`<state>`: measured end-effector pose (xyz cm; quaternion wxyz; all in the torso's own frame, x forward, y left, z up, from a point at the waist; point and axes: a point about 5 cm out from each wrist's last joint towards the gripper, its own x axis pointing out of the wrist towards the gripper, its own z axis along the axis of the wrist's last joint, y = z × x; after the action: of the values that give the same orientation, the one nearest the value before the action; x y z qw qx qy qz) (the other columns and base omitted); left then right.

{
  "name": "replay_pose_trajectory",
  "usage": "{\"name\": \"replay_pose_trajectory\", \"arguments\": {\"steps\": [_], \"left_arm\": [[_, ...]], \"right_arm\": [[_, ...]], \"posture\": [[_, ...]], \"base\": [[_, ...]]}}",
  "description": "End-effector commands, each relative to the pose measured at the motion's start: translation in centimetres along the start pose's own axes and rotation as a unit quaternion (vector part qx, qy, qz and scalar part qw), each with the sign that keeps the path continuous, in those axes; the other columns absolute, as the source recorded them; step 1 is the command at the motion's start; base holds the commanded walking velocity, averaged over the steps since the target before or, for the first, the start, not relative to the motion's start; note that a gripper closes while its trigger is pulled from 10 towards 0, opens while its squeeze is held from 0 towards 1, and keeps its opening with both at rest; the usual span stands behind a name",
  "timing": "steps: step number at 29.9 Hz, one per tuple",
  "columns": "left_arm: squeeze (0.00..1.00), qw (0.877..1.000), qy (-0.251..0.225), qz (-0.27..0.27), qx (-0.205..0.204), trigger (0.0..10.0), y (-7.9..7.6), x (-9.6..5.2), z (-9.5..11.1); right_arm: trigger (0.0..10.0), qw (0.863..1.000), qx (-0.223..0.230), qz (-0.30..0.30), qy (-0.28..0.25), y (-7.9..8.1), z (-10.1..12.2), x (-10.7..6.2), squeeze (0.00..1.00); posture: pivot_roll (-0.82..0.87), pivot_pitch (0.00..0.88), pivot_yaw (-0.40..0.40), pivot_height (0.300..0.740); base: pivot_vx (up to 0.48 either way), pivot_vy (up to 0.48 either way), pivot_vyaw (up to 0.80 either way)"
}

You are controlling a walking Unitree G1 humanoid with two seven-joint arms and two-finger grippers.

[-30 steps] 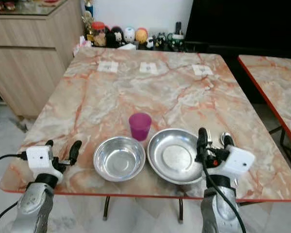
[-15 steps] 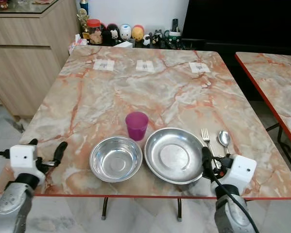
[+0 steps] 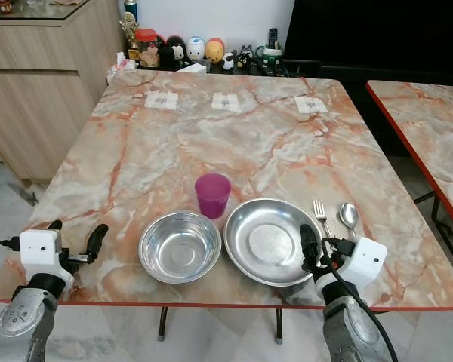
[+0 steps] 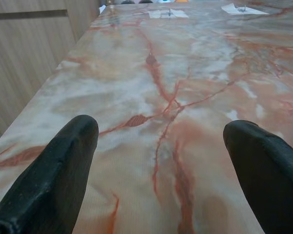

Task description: Setting the table

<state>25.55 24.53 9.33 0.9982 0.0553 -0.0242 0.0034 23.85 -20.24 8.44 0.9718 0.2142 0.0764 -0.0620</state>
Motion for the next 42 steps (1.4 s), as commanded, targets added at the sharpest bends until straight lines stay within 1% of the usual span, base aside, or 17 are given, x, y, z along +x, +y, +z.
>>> {"name": "replay_pose_trajectory", "arguments": {"steps": [1,4,6,8,9,11,13,17,21,25,28,36,37,38,41,42], "left_arm": [[0.0,1.0,-0.007,-0.002,0.003,10.0,-0.1,-0.2,0.2],[0.0,1.0,-0.007,-0.002,0.003,10.0,-0.1,-0.2,0.2],[0.0,1.0,-0.006,-0.005,0.002,10.0,-0.3,-0.1,0.1],[0.0,1.0,-0.006,-0.006,0.001,10.0,-0.3,0.0,0.1],[0.0,1.0,-0.008,-0.008,0.0,10.0,-0.6,0.1,0.2],[0.0,1.0,-0.009,-0.01,-0.001,10.0,-0.7,0.1,0.2],[0.0,1.0,-0.009,-0.01,-0.002,10.0,-0.8,0.1,0.2],[0.0,1.0,-0.008,-0.012,-0.003,10.0,-0.9,0.0,0.1],[0.0,1.0,-0.007,-0.012,-0.003,10.0,-0.9,-0.1,0.0],[0.0,1.0,-0.006,-0.012,-0.003,10.0,-0.9,-0.1,0.0],[0.0,1.0,-0.006,-0.013,-0.003,10.0,-0.9,0.0,0.0],[0.0,1.0,-0.006,-0.017,-0.004,10.0,-1.1,0.1,0.0],[0.0,1.0,-0.006,-0.016,-0.004,10.0,-1.1,0.0,0.0],[0.0,1.0,-0.006,-0.016,-0.003,10.0,-1.1,0.0,0.0],[0.0,1.0,-0.006,-0.015,-0.004,10.0,-1.2,0.0,0.0],[0.0,1.0,-0.006,-0.014,-0.004,10.0,-1.2,0.0,0.0]], "right_arm": [[10.0,0.999,0.005,-0.033,0.006,-1.2,-0.2,-0.4,0.0],[10.0,0.999,0.016,-0.04,0.01,-1.4,-0.3,-0.5,0.0],[10.0,0.998,0.022,-0.041,0.037,-1.6,-1.0,-0.4,0.0],[10.0,0.998,0.023,-0.036,0.043,-1.5,-1.2,-0.3,0.0],[10.0,0.998,0.028,-0.014,0.047,-1.0,-1.4,-0.1,0.0],[10.0,0.998,0.036,0.007,0.055,-0.5,-1.5,0.2,0.0],[10.0,0.998,0.029,0.032,0.055,0.2,-1.5,0.6,0.0],[10.0,0.998,0.032,0.017,0.06,0.2,-1.7,0.9,0.0],[10.0,0.997,0.032,-0.003,0.071,-0.2,-2.2,0.8,0.0],[10.0,0.997,0.034,-0.005,0.07,-0.3,-2.2,0.6,0.0],[10.0,0.996,0.042,-0.01,0.072,-0.6,-2.5,0.4,0.0],[10.0,0.993,0.068,-0.01,0.092,-0.5,-3.2,0.6,0.0],[5.0,0.993,0.069,-0.006,0.096,-0.4,-3.3,0.7,0.0],[4.1,0.993,0.067,-0.002,0.101,-0.3,-3.4,0.8,0.0],[3.9,0.992,0.064,0.003,0.107,-0.1,-3.6,0.8,0.0],[4.3,0.992,0.065,0.004,0.107,0.1,-3.7,1.0,0.0]], "posture": [[0.07,0.075,-0.075,0.74],[0.07,0.073,-0.074,0.74],[0.07,0.068,-0.072,0.74],[0.07,0.066,-0.072,0.74],[0.07,0.062,-0.072,0.74],[0.07,0.06,-0.072,0.74],[0.07,0.058,-0.074,0.74],[0.08,0.052,-0.077,0.74],[0.08,0.049,-0.077,0.74],[0.08,0.048,-0.077,0.74],[0.08,0.044,-0.074,0.74],[0.08,0.046,-0.075,0.74],[0.08,0.051,-0.076,0.74],[0.08,0.055,-0.077,0.74],[0.08,0.055,-0.077,0.74],[0.09,0.06,-0.079,0.74]], "base": [[0.0,0.0,0.0],[0.0,0.0,0.0],[0.0,0.0,0.0],[0.0,0.0,0.0],[0.0,0.0,0.0],[0.0,0.0,0.0],[0.0,0.0,0.0],[0.0,0.0,0.0],[0.0,0.0,0.0],[0.0,0.0,0.0],[0.0,0.0,0.0],[0.0,0.0,0.0],[0.0,0.0,0.0],[0.0,0.0,0.0],[0.0,0.0,0.0],[0.0,0.0,0.0]]}}
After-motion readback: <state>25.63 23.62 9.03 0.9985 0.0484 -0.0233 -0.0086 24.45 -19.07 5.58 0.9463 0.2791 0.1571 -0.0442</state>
